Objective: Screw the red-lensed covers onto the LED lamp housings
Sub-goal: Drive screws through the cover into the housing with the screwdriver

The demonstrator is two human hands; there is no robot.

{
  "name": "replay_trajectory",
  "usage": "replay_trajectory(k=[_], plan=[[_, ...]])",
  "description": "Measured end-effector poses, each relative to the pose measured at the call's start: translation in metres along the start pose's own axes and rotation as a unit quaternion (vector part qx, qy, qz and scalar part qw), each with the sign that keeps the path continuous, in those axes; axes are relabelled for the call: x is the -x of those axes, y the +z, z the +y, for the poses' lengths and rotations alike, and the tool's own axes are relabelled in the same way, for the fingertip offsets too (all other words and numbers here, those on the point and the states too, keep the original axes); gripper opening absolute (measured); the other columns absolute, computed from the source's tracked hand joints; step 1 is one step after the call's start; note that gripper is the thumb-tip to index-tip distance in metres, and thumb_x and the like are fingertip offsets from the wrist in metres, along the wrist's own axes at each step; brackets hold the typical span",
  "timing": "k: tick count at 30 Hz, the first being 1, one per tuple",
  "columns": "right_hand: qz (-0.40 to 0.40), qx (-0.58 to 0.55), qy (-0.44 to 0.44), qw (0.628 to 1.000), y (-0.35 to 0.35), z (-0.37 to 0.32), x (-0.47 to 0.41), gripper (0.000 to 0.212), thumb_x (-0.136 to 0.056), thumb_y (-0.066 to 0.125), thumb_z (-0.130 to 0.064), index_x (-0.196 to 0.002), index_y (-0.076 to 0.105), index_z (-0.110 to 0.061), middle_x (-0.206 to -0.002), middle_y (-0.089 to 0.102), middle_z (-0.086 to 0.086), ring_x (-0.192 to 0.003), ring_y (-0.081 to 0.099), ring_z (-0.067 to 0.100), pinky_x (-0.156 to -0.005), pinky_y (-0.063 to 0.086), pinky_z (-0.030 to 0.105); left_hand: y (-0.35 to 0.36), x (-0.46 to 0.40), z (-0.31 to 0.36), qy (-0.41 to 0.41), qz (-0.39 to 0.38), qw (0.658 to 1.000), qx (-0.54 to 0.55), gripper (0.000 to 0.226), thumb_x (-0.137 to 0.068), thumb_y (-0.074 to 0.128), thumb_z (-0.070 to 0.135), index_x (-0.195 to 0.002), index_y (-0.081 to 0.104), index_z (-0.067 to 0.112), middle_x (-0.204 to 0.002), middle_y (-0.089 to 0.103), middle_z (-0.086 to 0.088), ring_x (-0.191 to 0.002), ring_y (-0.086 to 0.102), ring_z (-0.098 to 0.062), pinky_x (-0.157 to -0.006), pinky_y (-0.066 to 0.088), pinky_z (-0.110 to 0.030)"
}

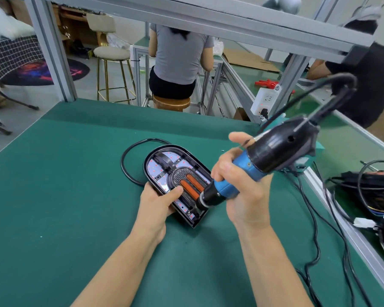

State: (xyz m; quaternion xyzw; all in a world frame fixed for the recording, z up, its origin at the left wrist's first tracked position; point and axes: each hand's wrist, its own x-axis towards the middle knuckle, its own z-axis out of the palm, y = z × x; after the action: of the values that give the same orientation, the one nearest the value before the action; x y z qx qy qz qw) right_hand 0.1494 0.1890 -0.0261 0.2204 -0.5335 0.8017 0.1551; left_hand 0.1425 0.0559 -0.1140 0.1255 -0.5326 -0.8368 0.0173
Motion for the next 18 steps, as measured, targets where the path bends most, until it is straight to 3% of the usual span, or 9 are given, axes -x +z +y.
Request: replay_trajectory(k=[10,18], plan=[[-0.047,0.034,0.047,0.997,0.011,0.003,-0.024,0.019,-0.065,0.066,-0.015,-0.079,0.063,-0.027,-0.058,0.053,-0.002,-0.050,0.047,0.019,-0.055,0.043,0.023,0.000,-0.006,0.003,-0.036,0.014,0.999,0.026,0.030,-0.085,0.060,-0.007,-0.112,0.060,0.005,-0.091,0.073,-0.007,-0.068,0.069,-0.015,-0.053,0.055,-0.028],[-0.104,0.038,0.044,0.993,0.013,0.003,-0.022,0.019,-0.067,0.063,-0.011,-0.073,0.063,-0.030,-0.056,0.053,-0.003,-0.049,0.047,0.018,-0.054,0.044,0.027,0.000,-0.007,0.004,-0.038,0.013,0.999,0.022,0.031,-0.084,0.062,-0.005,-0.113,0.061,0.006,-0.095,0.073,-0.007,-0.072,0.069,-0.018,-0.056,0.055,-0.030]])
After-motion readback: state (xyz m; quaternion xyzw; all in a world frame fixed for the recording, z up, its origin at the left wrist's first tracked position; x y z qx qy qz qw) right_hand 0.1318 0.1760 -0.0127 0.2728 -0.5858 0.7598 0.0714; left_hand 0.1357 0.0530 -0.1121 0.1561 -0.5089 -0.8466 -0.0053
